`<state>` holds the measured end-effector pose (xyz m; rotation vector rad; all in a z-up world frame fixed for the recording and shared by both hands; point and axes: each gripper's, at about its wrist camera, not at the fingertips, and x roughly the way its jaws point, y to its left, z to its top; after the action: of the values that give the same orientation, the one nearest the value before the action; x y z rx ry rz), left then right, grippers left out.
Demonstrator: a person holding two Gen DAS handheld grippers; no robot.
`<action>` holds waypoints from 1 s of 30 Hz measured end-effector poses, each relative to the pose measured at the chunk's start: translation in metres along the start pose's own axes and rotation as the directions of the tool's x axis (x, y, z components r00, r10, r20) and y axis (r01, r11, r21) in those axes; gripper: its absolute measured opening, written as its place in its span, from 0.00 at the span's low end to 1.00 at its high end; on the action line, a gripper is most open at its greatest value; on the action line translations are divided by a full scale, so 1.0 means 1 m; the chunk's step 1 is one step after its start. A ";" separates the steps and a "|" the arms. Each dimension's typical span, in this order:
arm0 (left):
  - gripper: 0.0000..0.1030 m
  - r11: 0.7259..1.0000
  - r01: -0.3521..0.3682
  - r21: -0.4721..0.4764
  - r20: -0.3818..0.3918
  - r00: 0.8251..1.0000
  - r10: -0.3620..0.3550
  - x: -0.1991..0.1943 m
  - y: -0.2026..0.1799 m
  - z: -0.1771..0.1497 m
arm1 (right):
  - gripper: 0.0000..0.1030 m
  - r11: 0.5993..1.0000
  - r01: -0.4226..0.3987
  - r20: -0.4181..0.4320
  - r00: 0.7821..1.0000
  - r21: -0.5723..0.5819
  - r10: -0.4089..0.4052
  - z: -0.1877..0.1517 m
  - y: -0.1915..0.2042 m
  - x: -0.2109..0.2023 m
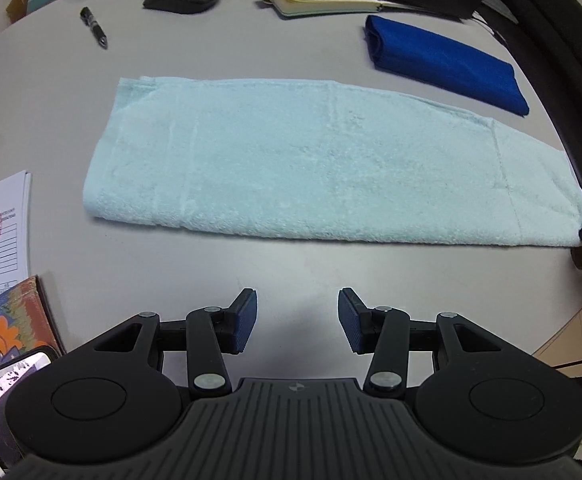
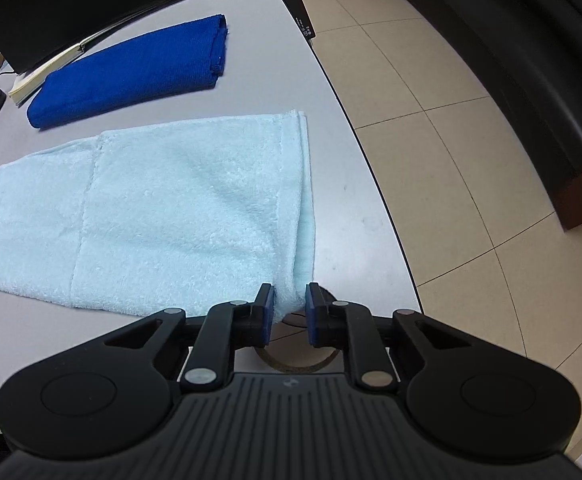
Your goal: Fold towel
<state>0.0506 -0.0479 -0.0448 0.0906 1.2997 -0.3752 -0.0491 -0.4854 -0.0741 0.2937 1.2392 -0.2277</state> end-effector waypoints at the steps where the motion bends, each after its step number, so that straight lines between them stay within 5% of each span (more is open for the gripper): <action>1: 0.47 1.000 0.005 0.010 -0.002 1.000 -0.005 0.000 -0.004 -0.001 | 0.20 1.000 0.001 0.006 1.000 -0.002 -0.001 -0.003 0.001 -0.003; 9: 0.47 0.997 0.052 0.059 0.006 0.999 -0.052 -0.004 -0.037 -0.006 | 0.31 0.996 0.015 0.038 0.999 -0.083 -0.012 -0.001 0.008 -0.025; 15: 0.47 0.998 0.045 0.042 0.005 0.999 -0.045 0.001 -0.078 -0.021 | 0.33 0.963 -0.007 0.032 0.999 -0.269 0.017 0.003 0.008 -0.037; 22: 0.47 0.997 0.019 -0.079 0.022 1.000 -0.018 0.009 -0.131 -0.044 | 0.33 0.865 -0.065 0.015 0.996 -0.498 0.083 0.021 -0.006 -0.032; 30: 0.47 0.958 0.023 -0.286 0.060 0.998 -0.006 0.011 -0.197 -0.071 | 0.33 0.713 -0.131 -0.023 0.987 -0.689 0.159 0.053 -0.019 -0.028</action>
<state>-0.0757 -0.2158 -0.0461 -0.1737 1.2847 -0.1968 -0.0170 -0.5207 -0.0335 -0.2691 1.1710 0.3755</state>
